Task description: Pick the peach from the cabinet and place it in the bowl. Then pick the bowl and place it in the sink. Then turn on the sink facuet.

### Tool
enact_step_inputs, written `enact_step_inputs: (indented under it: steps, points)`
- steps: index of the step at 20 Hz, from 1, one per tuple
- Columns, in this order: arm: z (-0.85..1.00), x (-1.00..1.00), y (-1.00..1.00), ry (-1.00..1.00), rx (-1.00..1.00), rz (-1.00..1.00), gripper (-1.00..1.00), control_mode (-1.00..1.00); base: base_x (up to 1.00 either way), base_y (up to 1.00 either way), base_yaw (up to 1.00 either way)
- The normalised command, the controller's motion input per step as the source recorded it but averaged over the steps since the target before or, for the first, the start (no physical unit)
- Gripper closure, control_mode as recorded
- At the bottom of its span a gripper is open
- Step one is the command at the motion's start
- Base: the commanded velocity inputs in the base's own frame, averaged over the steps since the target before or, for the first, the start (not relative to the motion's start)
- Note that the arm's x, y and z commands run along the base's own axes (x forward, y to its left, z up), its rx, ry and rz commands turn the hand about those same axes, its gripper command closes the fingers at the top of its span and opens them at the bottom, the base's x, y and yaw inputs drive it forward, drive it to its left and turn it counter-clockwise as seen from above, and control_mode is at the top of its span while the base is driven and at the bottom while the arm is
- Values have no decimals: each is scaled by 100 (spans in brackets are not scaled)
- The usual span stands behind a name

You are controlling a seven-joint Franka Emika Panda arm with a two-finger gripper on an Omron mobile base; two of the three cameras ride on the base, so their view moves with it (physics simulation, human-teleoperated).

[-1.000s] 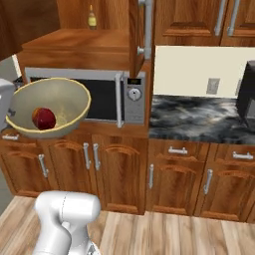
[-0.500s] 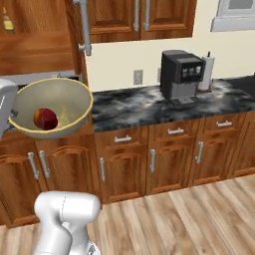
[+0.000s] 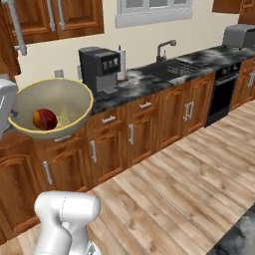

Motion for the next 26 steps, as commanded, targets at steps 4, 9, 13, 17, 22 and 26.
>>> enact_step_inputs:
  steps: [4, 9, 13, 17, 22, 26]
  points:
    - [0, 0, 0, 0, 0, 0, 100, 100, 0, -37, -68]
    - [0, 0, 0, 0, 0, 0, 100, 100, 16, -31, -59]
    - [0, 0, 0, 0, 0, 0, 100, 100, 64, -3, -40]
    - [0, 0, 0, 0, 0, 0, 100, 100, 95, 5, -25]
    - [0, 0, 0, 0, 0, 0, 100, 100, 100, 16, -15]
    - [0, 0, 0, 0, 0, 0, 100, 100, 100, 15, -15]
